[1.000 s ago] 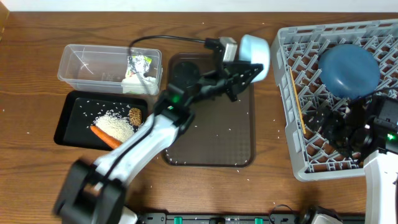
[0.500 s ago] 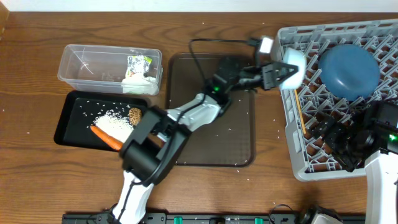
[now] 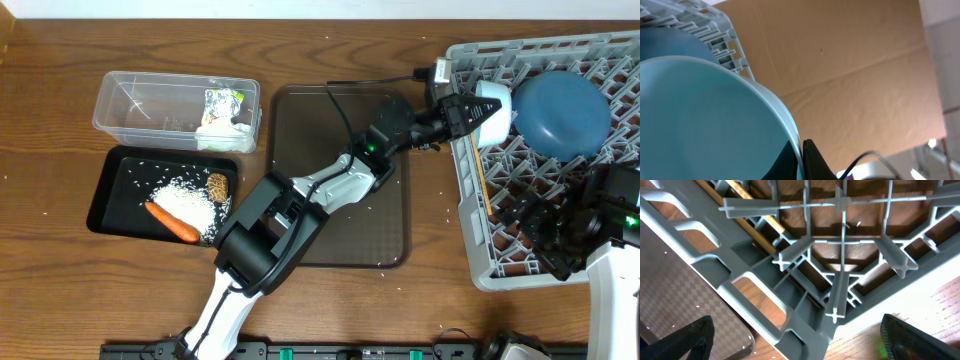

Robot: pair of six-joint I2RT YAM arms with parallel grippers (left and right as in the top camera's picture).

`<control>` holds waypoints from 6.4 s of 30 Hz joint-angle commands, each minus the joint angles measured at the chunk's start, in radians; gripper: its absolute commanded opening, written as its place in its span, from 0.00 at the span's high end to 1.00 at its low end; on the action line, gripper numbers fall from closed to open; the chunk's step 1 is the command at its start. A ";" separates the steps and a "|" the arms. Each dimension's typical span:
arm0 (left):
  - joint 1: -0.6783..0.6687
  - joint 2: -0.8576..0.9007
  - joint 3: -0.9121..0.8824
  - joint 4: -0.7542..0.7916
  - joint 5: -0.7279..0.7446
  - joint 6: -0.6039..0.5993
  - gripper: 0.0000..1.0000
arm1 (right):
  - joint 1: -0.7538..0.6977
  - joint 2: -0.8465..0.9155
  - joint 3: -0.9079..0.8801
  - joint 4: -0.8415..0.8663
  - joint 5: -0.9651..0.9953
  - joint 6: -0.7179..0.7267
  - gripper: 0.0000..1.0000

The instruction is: Sort waste into correct bins and load items into the dishwasher rack

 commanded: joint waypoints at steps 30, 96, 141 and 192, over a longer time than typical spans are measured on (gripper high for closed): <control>0.024 0.130 0.029 -0.011 0.014 -0.204 0.00 | -0.006 -0.005 0.001 -0.009 0.010 -0.019 0.01; 0.392 -1.291 0.029 -2.284 -0.818 1.047 0.02 | 0.170 -0.673 0.065 0.399 -0.354 -0.250 0.01; 0.392 -1.288 0.029 -2.284 -0.818 1.047 0.02 | 0.351 -1.157 -0.806 0.848 -0.269 -0.743 0.01; 0.392 -1.288 0.029 -2.284 -0.818 1.047 0.02 | 0.351 -1.157 -0.882 1.051 -0.278 -0.744 0.01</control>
